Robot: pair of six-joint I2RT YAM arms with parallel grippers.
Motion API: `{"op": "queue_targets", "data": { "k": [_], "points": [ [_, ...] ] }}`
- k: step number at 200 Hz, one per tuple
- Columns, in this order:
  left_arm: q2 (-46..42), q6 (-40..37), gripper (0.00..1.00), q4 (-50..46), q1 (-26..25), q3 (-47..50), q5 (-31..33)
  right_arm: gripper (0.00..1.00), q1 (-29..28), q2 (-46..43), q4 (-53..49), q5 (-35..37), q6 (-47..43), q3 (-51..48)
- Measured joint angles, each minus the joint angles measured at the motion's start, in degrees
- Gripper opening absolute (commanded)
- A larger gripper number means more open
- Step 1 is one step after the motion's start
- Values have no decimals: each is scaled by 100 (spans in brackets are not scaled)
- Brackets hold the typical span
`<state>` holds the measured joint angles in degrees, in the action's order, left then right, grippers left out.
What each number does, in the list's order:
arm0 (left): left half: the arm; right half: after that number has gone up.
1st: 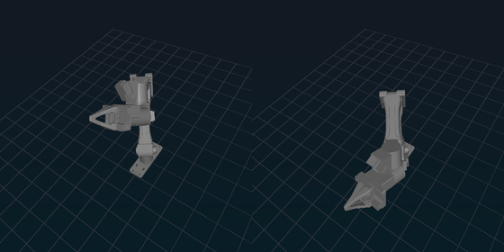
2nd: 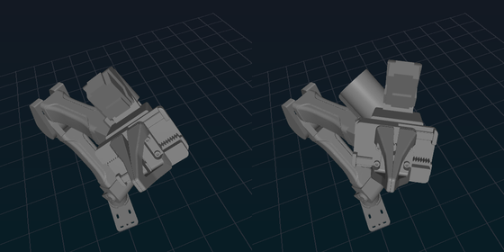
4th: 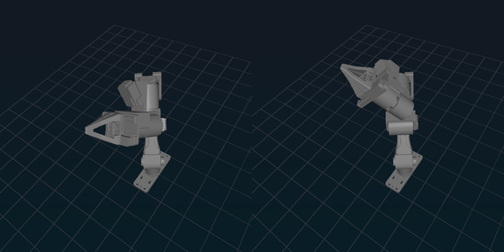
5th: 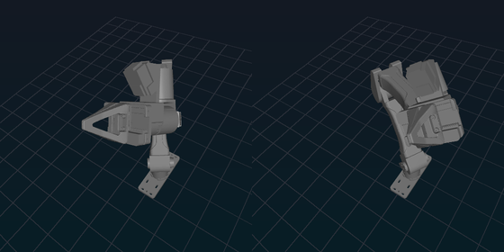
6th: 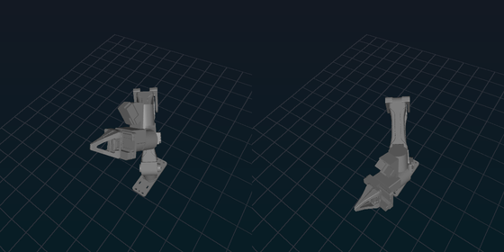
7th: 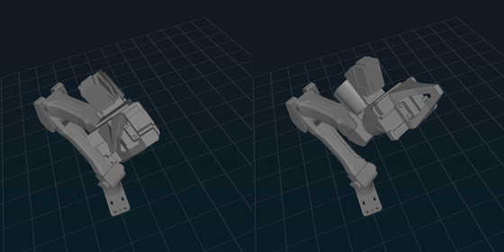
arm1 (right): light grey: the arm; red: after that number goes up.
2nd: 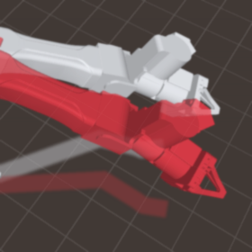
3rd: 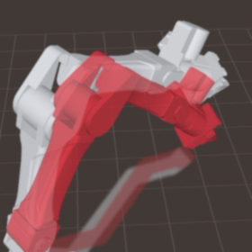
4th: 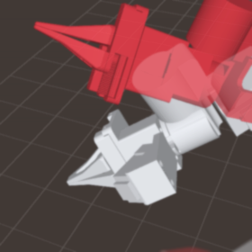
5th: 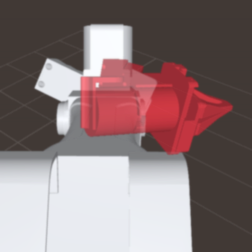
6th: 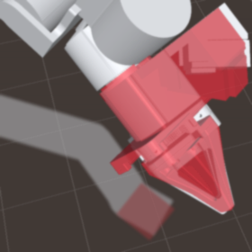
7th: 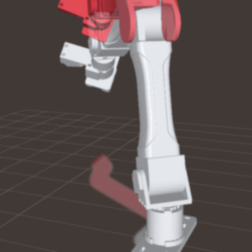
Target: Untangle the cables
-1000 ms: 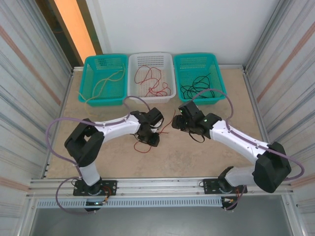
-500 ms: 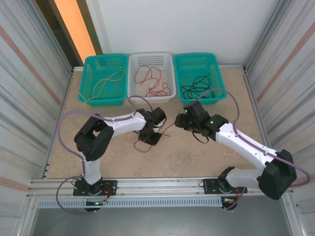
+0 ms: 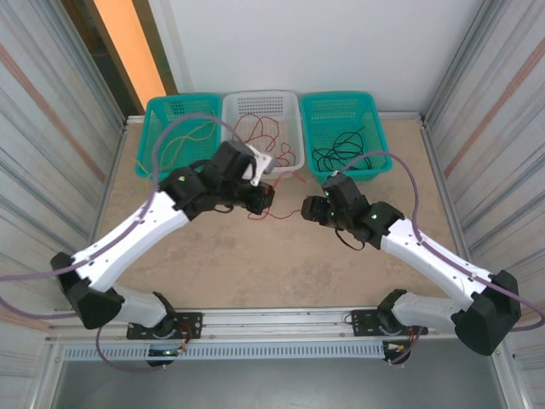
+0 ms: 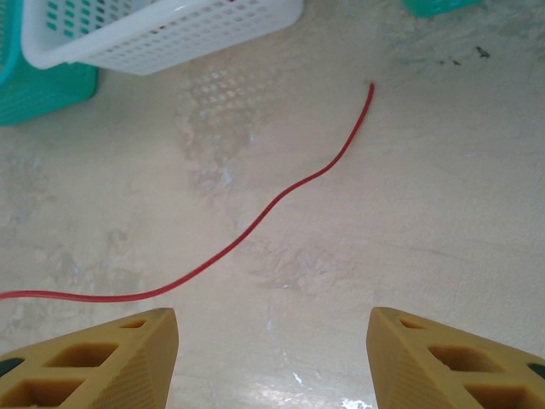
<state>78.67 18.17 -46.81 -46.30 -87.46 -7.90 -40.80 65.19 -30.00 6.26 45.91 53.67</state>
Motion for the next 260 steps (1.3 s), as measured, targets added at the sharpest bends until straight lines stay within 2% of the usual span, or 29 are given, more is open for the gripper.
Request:
{"op": "queue_targets", "data": {
  "k": [44, 69, 105, 156, 190, 198, 212, 222, 231, 260],
  "points": [
    [-66, -192, 0, -4, 533, -1574, 26, 63, -72, -402, 61, 72, -11, 0],
    [313, -356, 0, 118, 721, -2782, 66, 62, -87, -599, 50, 164, -9, -2],
    [1021, -450, 0, 560, 1095, -4015, 28, 63, -138, -828, -2, 278, -9, -94],
    [1998, -234, 0, 1377, 1971, -4232, 0, 63, -138, -1165, -181, 413, -9, -210],
    [2728, -79, 0, 1456, 2273, -4214, 76, 63, -136, -1274, -310, 472, -9, -232],
    [2863, -50, 13, 1467, 2299, -4181, 85, 63, -138, -1276, -321, 483, -9, -232],
    [3088, 2, 46, 1493, 2332, -4096, 48, 64, -138, -1274, -332, 492, -9, -234],
    [3250, 26, 59, 1493, 2345, -4039, 70, 64, -136, -1274, -332, 494, -9, -234],
    [3383, 72, 63, 1486, 2350, -3960, 120, 64, -136, -1274, -334, 494, -9, -234],
    [3571, 122, 65, 1388, 2350, -3407, 256, 64, -136, -1274, -374, 566, -9, -232]
  ]
}}
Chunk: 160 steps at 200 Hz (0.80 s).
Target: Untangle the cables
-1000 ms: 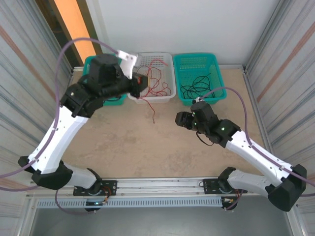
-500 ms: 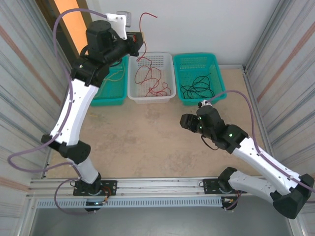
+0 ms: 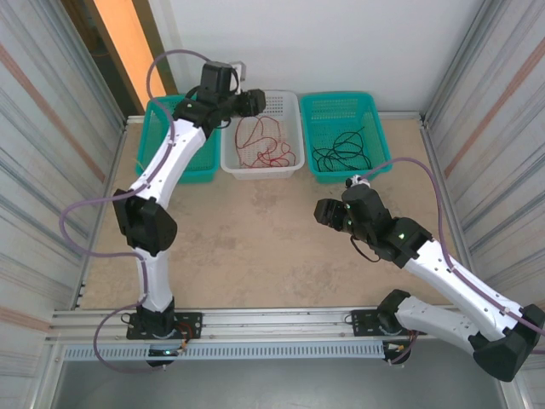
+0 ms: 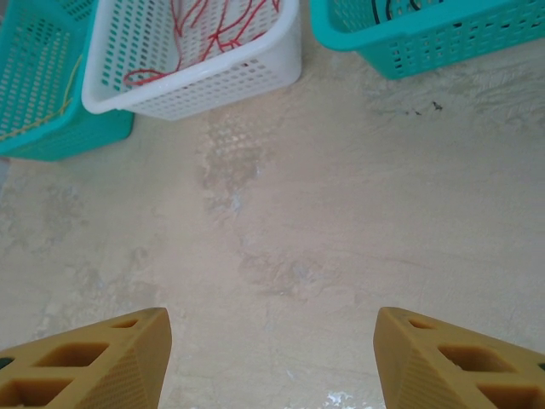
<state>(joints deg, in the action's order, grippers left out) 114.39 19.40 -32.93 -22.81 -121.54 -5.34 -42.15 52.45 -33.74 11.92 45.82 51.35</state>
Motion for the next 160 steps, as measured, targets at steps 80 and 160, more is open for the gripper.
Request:
{"op": "queue_targets", "data": {
  "k": [80, 160],
  "points": [
    [-1963, 26, 71, 251, -7, 2669, 44, 66, 7, 0, -267, 293, -273, 138],
    [-6039, -688, 99, 1126, -17, 6828, 1440, 90, 44, -693, 33, 1320, -800, 146]
  ]
}}
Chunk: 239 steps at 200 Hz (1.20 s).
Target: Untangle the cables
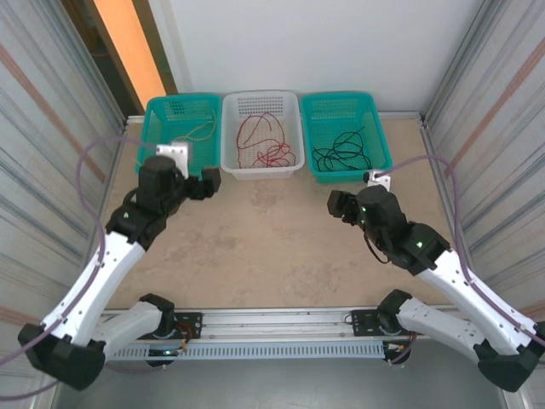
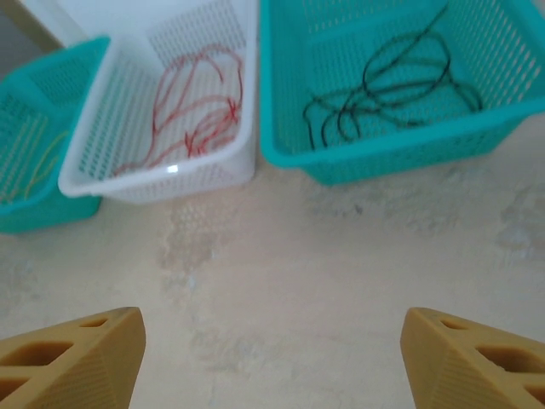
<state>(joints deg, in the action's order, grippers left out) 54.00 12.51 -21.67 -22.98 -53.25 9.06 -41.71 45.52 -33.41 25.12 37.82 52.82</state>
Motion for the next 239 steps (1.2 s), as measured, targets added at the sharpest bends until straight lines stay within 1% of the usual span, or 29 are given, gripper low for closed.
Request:
{"op": "queue_targets", "data": {
  "k": [7, 11, 19, 30, 47, 72, 93, 110, 130, 139, 150, 169, 187, 209, 239],
  "points": [
    [-144, -74, 99, 177, 0, 431, 304, 94, 15, -136, 157, 63, -101, -98],
    [-199, -118, 99, 291, 0, 649, 459, 100, 24, -205, 262, 92, -170, -168],
    [-271, -227, 99, 511, 7, 1156, 761, 99, 50, -310, 439, 164, -264, -313],
    [-245, -409, 99, 726, 11, 1720, 1016, 99, 109, -365, 610, 308, -286, -498],
    [-109, -570, 99, 859, 11, 2218, 1263, 99, 254, -289, 776, 608, -295, -763],
    [0, -573, 99, 1329, 13, 2494, 1495, 99, 553, 22, 929, 1202, -575, -1064],
    [129, -579, 99, 1821, 11, 2514, 1554, 99, 1032, 151, 1154, 1829, -621, -1408],
    [264, -704, 99, 2385, 11, 2581, 1650, 99, 1591, -125, 1624, 2315, -568, -2068],
    [509, -1049, 99, 2966, 74, 2664, 1751, 99, 2260, -640, 2142, 2562, -573, -3053],
    [667, -1239, 99, 3147, 175, 2664, 1725, 99, 2511, -706, 2245, 2656, -573, -3316],
    [872, -1484, 99, 3368, 321, 2677, 1707, 99, 2756, -625, 2284, 2741, -573, -3414],
    [1126, -1692, 99, 3893, 590, 2892, 1563, 99, 3023, -267, 2774, 2726, -708, -3453],
    [1419, -1705, 99, 4365, 861, 3165, 1318, 99, 3198, 240, 3663, 2452, -979, -3694],
    [1845, -1853, 99, 5246, 1071, 3447, 940, 99, 3305, 973, 4459, 1947, -1379, -3875],
    [2498, -2092, 99, 6620, 1329, 3744, 225, 99, 3362, 1963, 6002, 1047, -2031, -3915]
  ]
}}
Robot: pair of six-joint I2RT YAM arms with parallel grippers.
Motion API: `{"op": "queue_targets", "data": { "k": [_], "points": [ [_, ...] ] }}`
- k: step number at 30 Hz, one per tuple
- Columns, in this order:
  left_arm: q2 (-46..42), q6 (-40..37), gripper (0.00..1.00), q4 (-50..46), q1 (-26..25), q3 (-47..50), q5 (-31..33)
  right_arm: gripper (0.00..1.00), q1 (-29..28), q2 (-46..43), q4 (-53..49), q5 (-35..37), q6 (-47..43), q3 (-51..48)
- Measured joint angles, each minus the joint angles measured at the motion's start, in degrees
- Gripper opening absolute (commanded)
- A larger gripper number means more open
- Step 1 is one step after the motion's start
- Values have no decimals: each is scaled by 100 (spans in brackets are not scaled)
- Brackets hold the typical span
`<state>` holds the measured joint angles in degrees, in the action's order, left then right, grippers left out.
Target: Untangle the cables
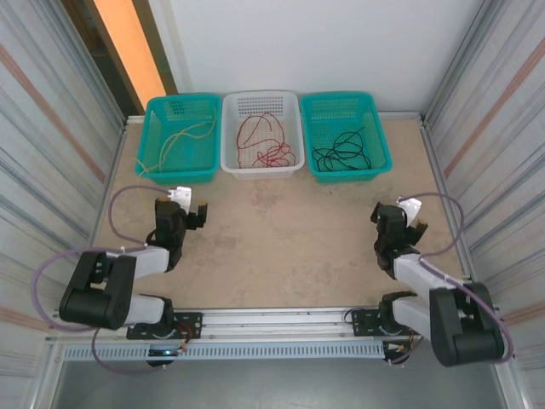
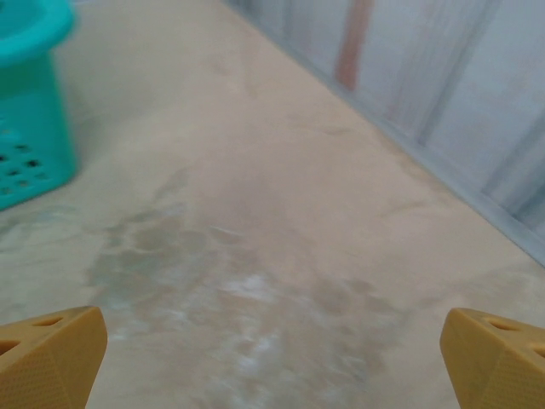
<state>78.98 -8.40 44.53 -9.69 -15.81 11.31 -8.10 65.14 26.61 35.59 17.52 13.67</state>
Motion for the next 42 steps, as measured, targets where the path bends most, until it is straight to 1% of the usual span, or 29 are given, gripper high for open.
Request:
{"op": "queue_targets", "data": {
  "k": [2, 4, 5, 9, 11, 12, 14, 16, 19, 26, 36, 42],
  "points": [
    [278, 2, 99, 391, 114, 24, -219, 99, 22, 402, 579, -417, -271, 17],
    [590, -11, 99, 922, 232, 59, -393, 99, 28, 741, 866, -846, -577, 129],
    [715, -17, 99, 1014, 269, 35, -444, 99, 31, 831, 962, -1010, -695, 173],
    [800, 96, 99, 586, 601, -330, -957, 99, 151, 1137, 1558, -1672, -1174, 262],
    [804, 223, 99, 437, 848, -595, -1215, 99, 310, 1600, 2149, -1976, -1316, 282],
    [804, 269, 99, 448, 940, -664, -1298, 99, 417, 1985, 2424, -2105, -1355, 330],
    [800, 339, 99, 367, 1043, -737, -1399, 99, 586, 2337, 2317, -2319, -1366, 444],
    [800, 393, 99, 286, 1045, -741, -1497, 99, 785, 2378, 2234, -2542, -1333, 522],
    [800, 417, 99, 166, 1032, -741, -1580, 99, 957, 2374, 2170, -2645, -1263, 741],
    [800, 415, 99, 31, 826, -741, -1425, 99, 951, 2374, 2131, -2686, -1200, 820],
    [800, 415, 99, 17, 828, -741, -1421, 99, 953, 2374, 2076, -2695, -1200, 822],
    [800, 415, 99, 17, 828, -741, -1421, 99, 1045, 2374, 1902, -3248, -1202, 960]
  ]
}}
